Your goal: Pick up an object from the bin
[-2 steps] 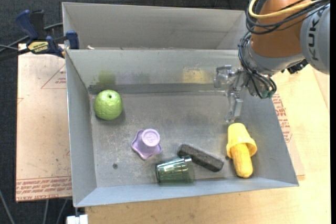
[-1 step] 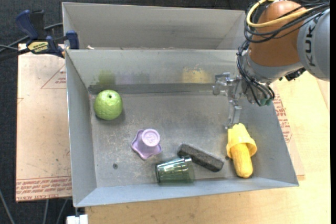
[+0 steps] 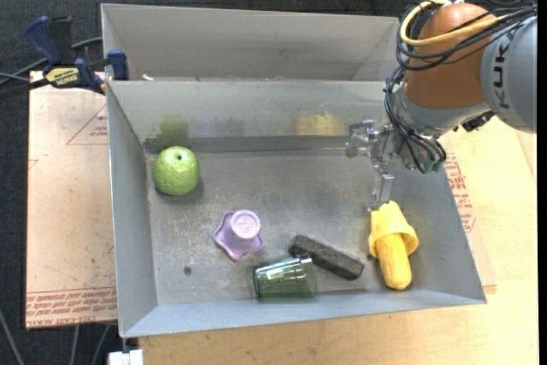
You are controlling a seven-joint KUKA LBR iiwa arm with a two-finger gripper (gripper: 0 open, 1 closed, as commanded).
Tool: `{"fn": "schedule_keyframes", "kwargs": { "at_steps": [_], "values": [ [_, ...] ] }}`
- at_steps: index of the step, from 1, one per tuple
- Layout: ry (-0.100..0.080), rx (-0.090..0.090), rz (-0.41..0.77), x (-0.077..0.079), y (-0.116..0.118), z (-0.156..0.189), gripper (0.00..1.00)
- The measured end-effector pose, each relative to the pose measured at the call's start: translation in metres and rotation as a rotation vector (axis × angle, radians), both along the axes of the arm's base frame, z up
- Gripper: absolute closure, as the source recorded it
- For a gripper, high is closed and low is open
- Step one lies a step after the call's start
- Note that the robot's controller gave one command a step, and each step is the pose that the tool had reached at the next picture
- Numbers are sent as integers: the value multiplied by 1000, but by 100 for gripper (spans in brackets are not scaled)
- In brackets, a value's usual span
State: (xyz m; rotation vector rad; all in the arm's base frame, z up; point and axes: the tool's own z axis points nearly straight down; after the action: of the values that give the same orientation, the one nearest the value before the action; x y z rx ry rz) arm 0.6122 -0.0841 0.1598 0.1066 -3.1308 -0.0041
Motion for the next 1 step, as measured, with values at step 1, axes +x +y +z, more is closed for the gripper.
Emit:
{"fn": "schedule_keyframes", "kwargs": {
  "at_steps": [1],
  "values": [
    [-26,-4,6,1,-3,-15,0]
  ]
}}
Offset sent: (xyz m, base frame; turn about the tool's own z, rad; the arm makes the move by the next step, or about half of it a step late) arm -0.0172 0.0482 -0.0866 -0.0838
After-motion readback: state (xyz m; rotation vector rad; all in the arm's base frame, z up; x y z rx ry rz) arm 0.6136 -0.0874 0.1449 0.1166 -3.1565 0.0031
